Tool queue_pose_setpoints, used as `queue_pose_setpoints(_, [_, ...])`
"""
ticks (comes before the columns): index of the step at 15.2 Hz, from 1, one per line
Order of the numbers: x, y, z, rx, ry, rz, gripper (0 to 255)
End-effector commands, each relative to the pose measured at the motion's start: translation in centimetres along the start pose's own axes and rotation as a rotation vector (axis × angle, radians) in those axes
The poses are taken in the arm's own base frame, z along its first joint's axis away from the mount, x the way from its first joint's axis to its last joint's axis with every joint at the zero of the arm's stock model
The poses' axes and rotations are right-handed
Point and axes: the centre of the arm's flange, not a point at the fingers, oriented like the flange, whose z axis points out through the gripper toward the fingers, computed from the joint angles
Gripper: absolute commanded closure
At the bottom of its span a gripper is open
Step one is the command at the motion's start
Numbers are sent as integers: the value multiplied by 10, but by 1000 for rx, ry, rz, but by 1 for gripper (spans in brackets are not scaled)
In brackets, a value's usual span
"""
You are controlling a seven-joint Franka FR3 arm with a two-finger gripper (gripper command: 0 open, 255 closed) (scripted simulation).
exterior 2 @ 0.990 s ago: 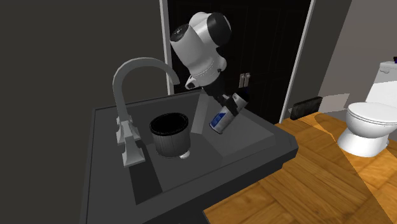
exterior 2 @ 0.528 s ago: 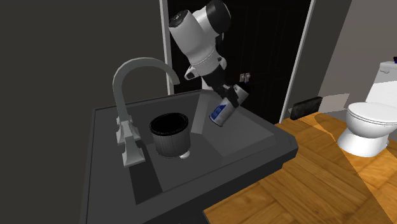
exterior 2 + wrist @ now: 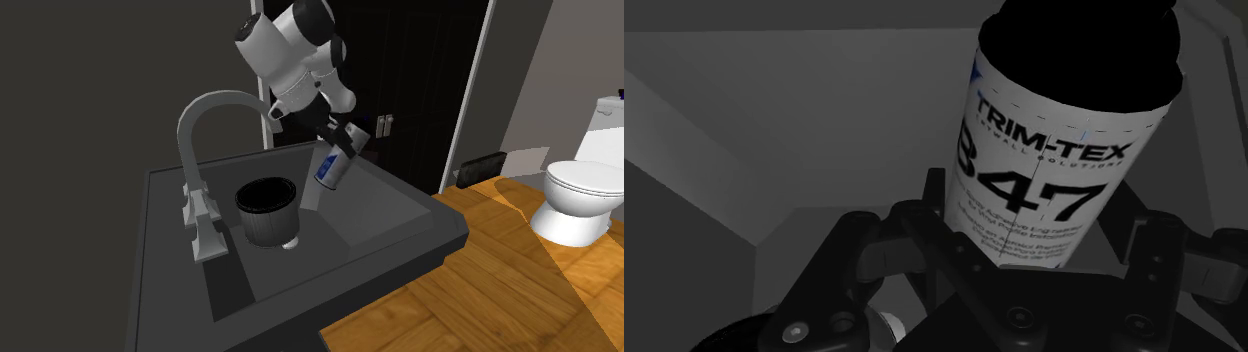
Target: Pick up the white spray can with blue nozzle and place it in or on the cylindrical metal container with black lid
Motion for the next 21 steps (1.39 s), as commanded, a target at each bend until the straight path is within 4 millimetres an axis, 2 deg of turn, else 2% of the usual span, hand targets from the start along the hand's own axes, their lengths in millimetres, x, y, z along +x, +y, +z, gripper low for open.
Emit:
queue_pose_setpoints(1, [36,42,-25,-17,61,46,255])
queue_pose_setpoints(2, [43,51,-32,-17,61,46,255])
queue_pose_setpoints(3, [-9,7,-13,78,-54,-41,0])
queue_pose_setpoints(4, [-9,7,-13,78,-54,-41,0])
queue_pose_setpoints(8, [-80,7,-43,75,135,-76,0])
queue_pose_setpoints(12, [-150,10,-59,72,310,-108,0])
queue_pose_setpoints(19, [-139,7,-24,72,310,-108,0])
queue_pose_setpoints(21, [-138,7,-21,72,310,-108,0])
